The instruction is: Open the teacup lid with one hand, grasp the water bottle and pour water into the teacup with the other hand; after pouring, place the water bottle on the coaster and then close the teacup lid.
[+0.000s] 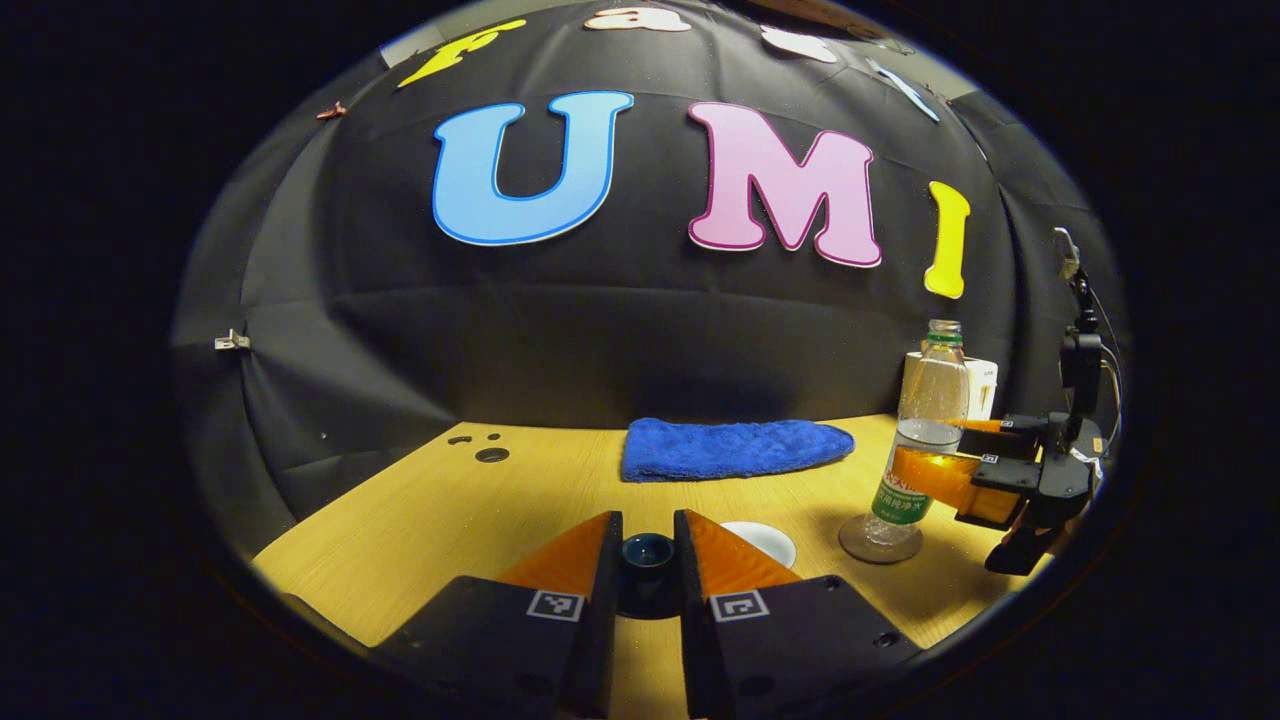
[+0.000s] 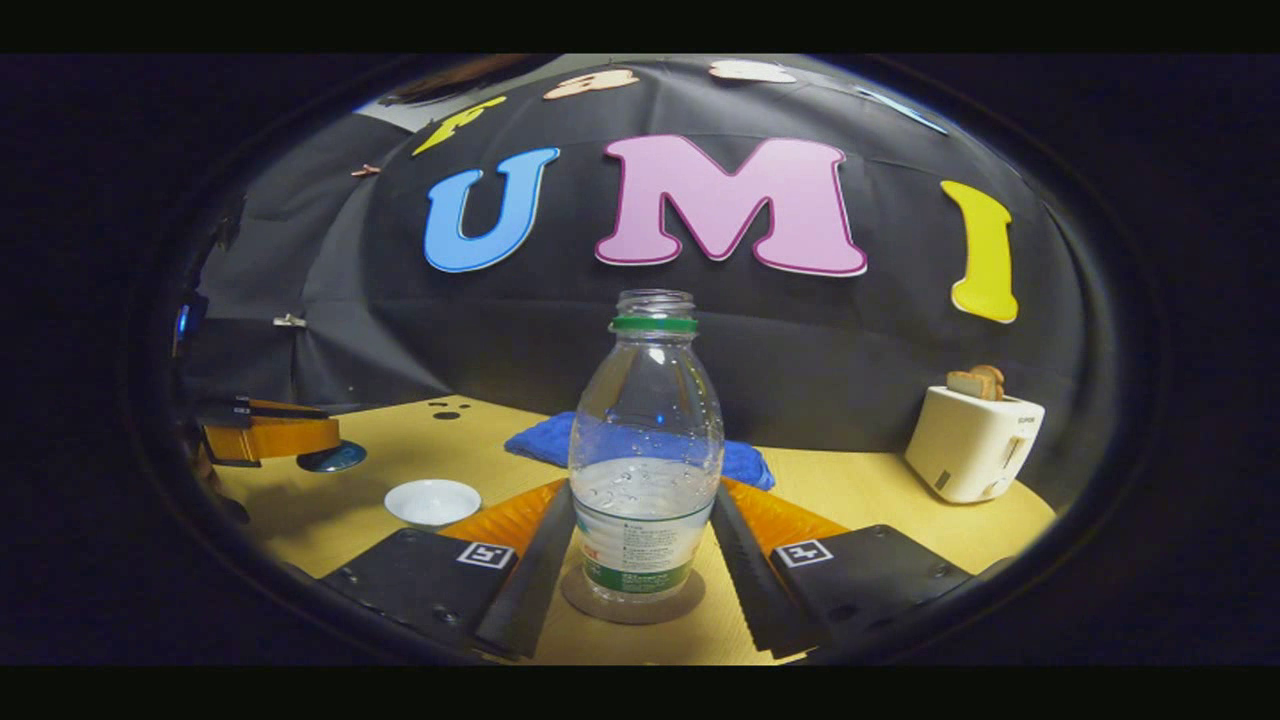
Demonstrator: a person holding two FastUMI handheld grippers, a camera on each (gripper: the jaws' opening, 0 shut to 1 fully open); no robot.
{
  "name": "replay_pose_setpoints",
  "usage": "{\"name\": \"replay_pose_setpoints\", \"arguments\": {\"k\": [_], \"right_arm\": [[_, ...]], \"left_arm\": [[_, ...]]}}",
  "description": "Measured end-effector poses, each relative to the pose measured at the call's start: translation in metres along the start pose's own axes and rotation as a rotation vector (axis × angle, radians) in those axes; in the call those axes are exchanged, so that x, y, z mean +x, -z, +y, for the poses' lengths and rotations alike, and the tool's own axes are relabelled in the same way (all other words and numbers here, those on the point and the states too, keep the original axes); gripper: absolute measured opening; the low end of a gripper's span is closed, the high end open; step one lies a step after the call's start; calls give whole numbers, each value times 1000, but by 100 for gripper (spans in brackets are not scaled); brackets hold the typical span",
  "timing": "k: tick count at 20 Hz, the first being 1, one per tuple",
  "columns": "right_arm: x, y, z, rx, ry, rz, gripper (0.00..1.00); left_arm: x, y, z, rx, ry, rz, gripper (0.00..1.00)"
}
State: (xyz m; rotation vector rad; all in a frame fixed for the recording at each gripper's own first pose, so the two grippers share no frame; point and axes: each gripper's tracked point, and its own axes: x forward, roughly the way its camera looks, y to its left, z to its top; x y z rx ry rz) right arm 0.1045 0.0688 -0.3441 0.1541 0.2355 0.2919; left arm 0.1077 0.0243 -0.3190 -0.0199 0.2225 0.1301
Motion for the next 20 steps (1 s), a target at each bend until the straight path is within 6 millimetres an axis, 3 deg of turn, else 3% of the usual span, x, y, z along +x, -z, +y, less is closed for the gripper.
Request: {"name": "replay_pose_setpoints", "arguments": {"k": [2,4,5,6,8,10,11,14,15,18,20], "right_arm": [[1,1,1,17,-5,3,81],[-1,3,0,26,-2,7,84],[-1,4,-2,29,1,12,88],[-2,5,-3,32,3,15,85],[-3,9,-4,38,2,21,92],[-7,16,-6,46,3,39,94],[-9,21,-8,53,5,48,98],[-18,31,-12,76,21,72,99],[-21,33,-13,81,28,80,99],[-37,38,-19,88,43,97,99],[-46,37,-21,89,52,99,99]], "left_arm": [[2,-1,-3,0,3,0,36],[5,-3,-8,-4,10,0,31],[7,-3,-10,-5,14,-2,36],[9,-3,-13,-5,18,-3,36],[13,-7,-19,-3,26,-10,31],[18,-10,-25,-2,37,-18,31],[21,-10,-29,-1,44,-20,36],[28,-11,-39,-1,62,-22,36],[31,-10,-42,-1,68,-22,31],[39,-4,-52,-2,88,-13,36],[44,2,-57,-6,95,-1,31]]}}
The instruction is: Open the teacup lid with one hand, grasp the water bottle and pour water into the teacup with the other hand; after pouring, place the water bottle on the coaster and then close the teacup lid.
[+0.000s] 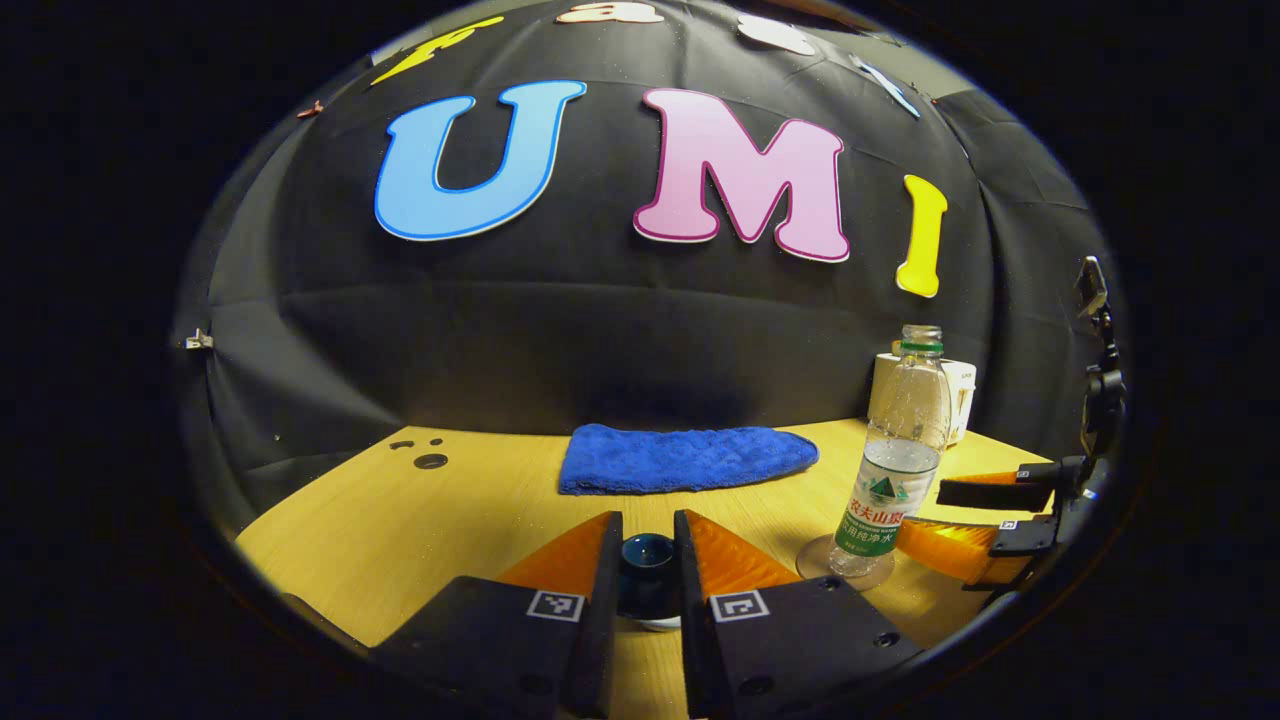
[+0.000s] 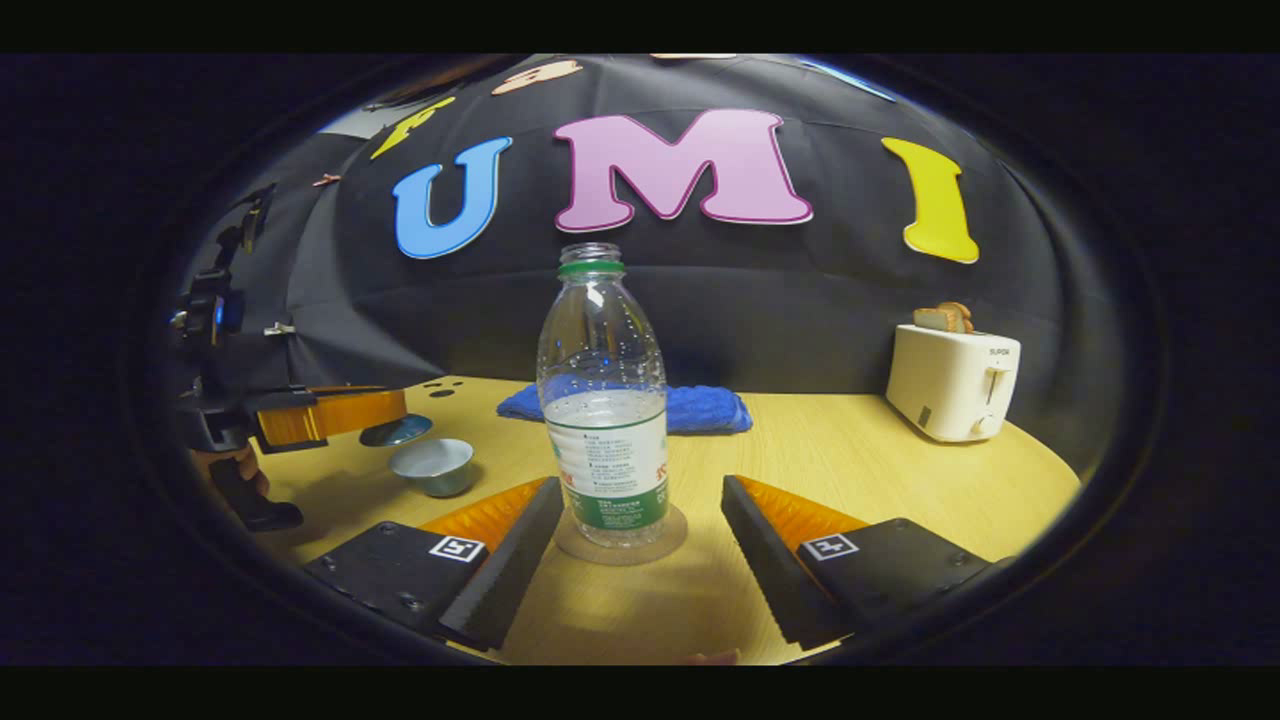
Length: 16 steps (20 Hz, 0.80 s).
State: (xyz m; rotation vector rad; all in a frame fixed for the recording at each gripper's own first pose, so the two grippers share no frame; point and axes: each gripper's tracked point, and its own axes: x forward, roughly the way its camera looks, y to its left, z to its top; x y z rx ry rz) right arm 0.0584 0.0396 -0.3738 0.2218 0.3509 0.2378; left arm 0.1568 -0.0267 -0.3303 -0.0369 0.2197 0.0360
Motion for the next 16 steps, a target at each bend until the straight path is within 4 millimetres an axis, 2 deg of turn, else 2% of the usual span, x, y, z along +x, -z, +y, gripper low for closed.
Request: {"name": "replay_pose_setpoints", "arguments": {"k": [1,2,3,4,8,9,10,16], "right_arm": [[-3,-1,-2,-2,3,0,99],[-6,-1,-5,-7,10,0,98],[-8,-2,-7,-12,16,2,99],[-10,-2,-9,-13,21,1,99],[-14,-3,-14,-13,41,1,99],[-12,-3,-14,-15,46,-1,99],[-14,-2,-15,-15,50,0,99],[-15,-3,-10,-17,64,-2,99]], "left_arm": [[4,3,-2,-6,2,5,31],[6,5,-3,-9,4,10,36],[8,9,-5,-9,6,16,36],[11,12,-6,-8,8,21,31],[16,19,-8,-11,13,36,31],[16,19,-9,-12,14,38,36],[18,21,-9,-13,16,40,33],[21,27,-9,-5,38,60,34]]}}
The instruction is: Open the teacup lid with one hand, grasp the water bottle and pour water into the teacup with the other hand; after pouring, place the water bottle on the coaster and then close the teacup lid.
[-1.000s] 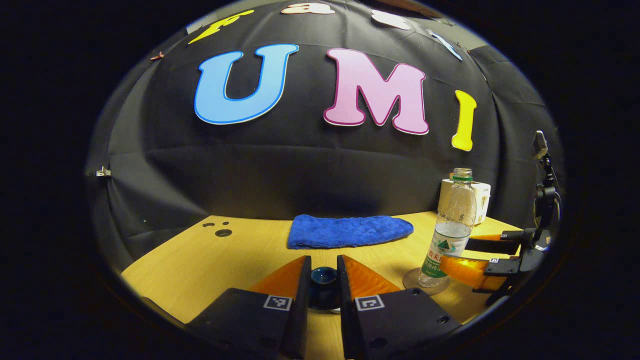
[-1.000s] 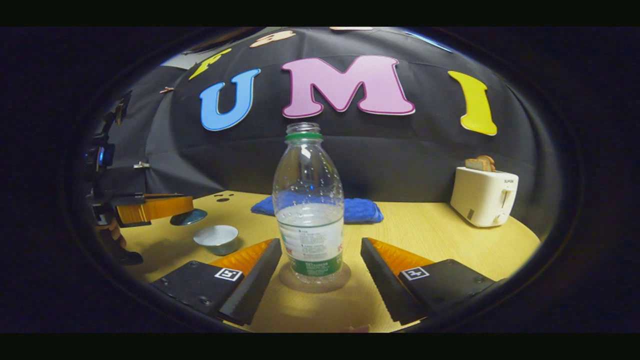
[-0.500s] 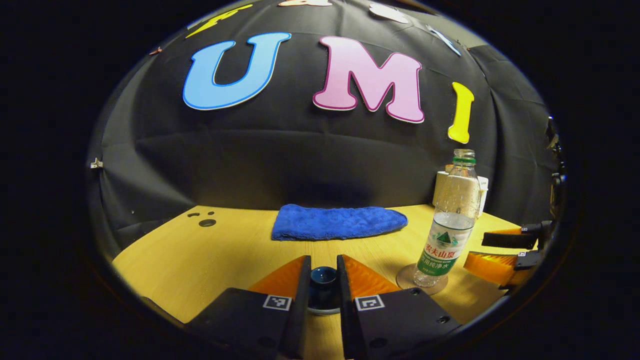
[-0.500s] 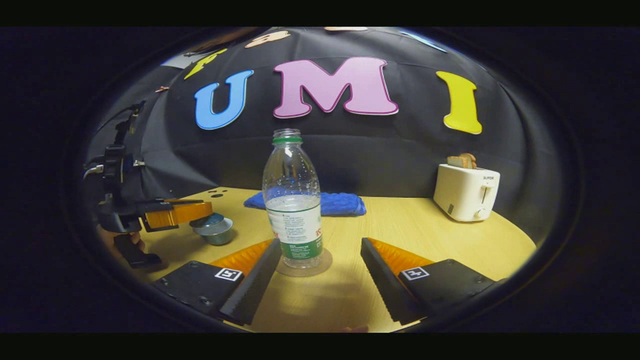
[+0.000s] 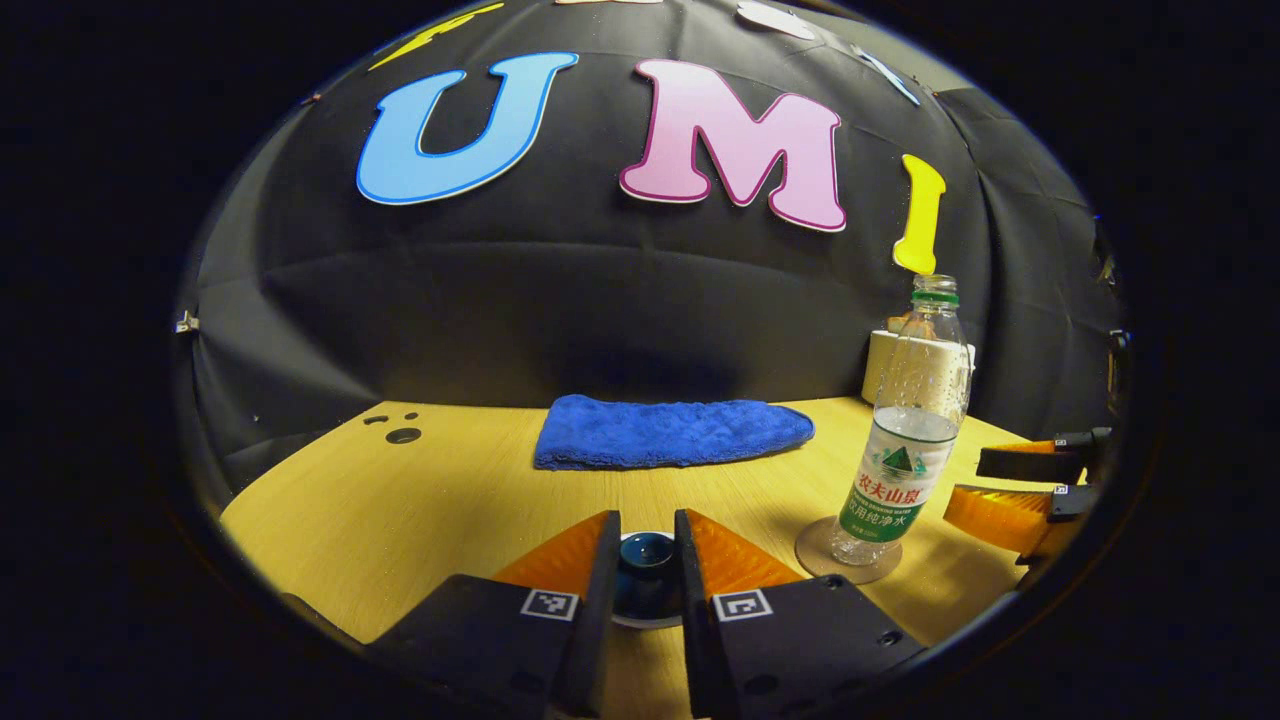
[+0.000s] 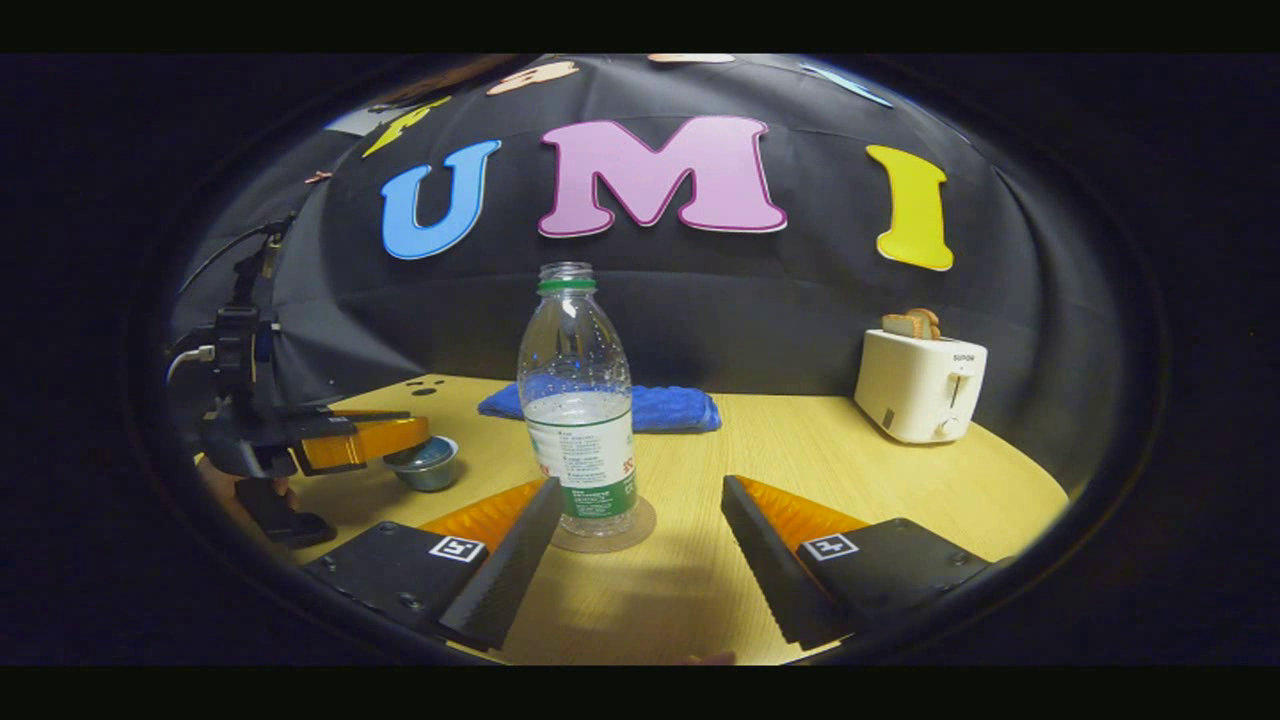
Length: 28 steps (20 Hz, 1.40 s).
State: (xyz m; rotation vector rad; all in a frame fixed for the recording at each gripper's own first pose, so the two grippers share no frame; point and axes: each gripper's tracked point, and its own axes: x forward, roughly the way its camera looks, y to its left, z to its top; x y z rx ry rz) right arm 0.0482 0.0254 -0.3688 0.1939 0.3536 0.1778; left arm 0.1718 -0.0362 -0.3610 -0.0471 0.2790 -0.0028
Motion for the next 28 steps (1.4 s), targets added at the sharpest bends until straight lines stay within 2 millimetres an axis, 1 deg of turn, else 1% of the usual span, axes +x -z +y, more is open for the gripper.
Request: {"name": "replay_pose_setpoints", "arguments": {"k": [2,4,6,9,12,14,17,18,21,24,25,28], "right_arm": [[-2,0,1,-4,3,-1,99],[-3,-3,0,-8,9,-5,99],[-5,-7,1,-8,13,-9,98],[-10,-17,4,-8,19,-19,99],[-17,-37,9,0,23,-26,98],[-24,-61,15,-3,20,-44,99],[-37,-104,20,-42,5,-77,98],[-22,-114,34,-53,1,-91,98],[-41,-164,42,-69,-15,-121,98],[-64,-209,52,-69,-17,-166,98],[-71,-221,54,-67,-16,-176,98],[-91,-246,68,-40,-43,-195,98]], "left_arm": [[-1,-2,0,-5,5,-7,39],[-2,-6,-2,-4,16,-21,37],[-5,-12,-2,6,23,-35,39],[-12,-25,-6,24,34,-51,39],[-27,-42,-9,8,38,-54,39],[-40,-57,-10,-5,34,-59,39],[-65,-91,-10,6,26,-75,39],[-75,-106,-11,8,29,-83,39],[-104,-151,-15,13,40,-110,39],[-130,-188,-16,38,38,-128,39],[-139,-198,-17,43,35,-134,39],[-161,-220,-20,28,35,-133,39]]}}
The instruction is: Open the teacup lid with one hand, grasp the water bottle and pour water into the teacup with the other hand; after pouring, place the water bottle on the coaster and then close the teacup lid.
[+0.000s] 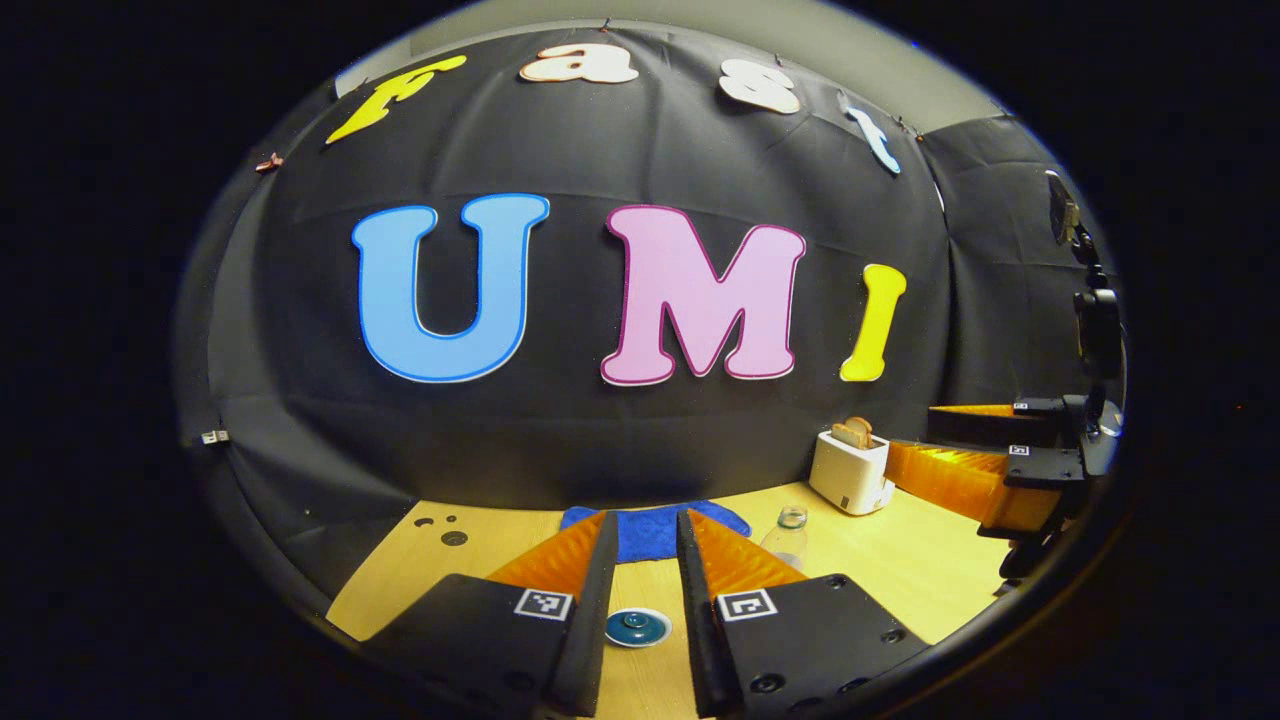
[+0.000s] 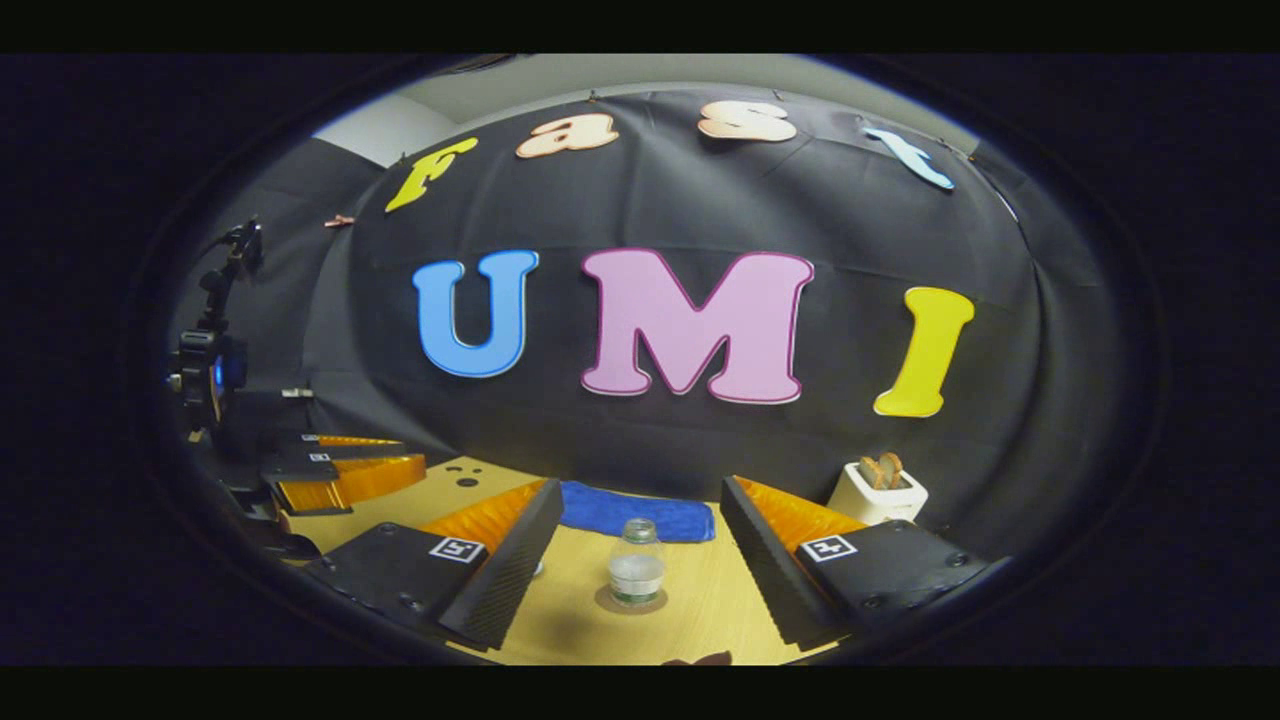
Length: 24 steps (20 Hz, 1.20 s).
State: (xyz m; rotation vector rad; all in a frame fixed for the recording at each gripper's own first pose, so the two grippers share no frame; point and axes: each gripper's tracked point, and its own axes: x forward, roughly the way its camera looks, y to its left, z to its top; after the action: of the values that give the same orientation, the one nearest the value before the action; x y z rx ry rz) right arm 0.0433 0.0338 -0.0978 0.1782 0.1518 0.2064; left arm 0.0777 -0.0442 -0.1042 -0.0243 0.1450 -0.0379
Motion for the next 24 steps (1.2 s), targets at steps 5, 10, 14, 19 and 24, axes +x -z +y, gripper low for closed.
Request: {"name": "replay_pose_setpoints", "arguments": {"k": [5,10,14,19,24], "right_arm": [[-28,-32,3,15,12,-35,98],[-46,-44,1,-15,30,-47,98],[-48,-54,-2,-20,48,-69,98],[-47,-53,-4,-20,66,-68,98],[-44,-55,-3,-17,82,-71,98]], "left_arm": [[-27,-33,0,17,-12,-21,39],[-38,-44,1,35,-3,-32,39],[-44,-48,-4,44,16,-41,39],[-41,-48,-6,43,42,-43,39],[-35,-51,-5,52,56,-52,39]]}}
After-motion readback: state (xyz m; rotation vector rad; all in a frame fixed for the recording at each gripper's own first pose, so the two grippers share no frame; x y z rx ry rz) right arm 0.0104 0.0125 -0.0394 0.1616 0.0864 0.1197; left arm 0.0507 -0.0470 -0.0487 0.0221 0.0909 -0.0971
